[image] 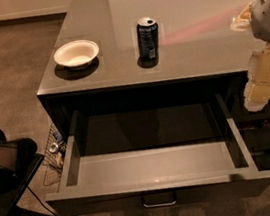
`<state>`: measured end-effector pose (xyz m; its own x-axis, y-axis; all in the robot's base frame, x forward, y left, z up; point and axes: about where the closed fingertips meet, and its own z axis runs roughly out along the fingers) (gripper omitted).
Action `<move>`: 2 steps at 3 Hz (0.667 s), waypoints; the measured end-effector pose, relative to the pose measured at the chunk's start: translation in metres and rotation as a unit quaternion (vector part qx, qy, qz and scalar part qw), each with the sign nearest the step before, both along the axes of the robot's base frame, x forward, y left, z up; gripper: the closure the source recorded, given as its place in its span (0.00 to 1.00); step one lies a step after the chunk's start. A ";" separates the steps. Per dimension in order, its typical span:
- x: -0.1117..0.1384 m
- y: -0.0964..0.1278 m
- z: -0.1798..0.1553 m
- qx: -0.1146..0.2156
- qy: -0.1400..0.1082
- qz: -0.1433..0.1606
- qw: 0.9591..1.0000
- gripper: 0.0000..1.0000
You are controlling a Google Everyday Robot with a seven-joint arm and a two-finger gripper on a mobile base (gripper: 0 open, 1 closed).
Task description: Close top drawer
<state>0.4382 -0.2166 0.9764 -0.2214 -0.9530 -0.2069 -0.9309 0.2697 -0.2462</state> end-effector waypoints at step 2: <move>0.000 0.001 0.002 0.000 -0.004 0.000 1.000 0.10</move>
Offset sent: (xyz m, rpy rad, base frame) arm 0.0000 0.0000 0.0000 0.0000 0.0000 0.0000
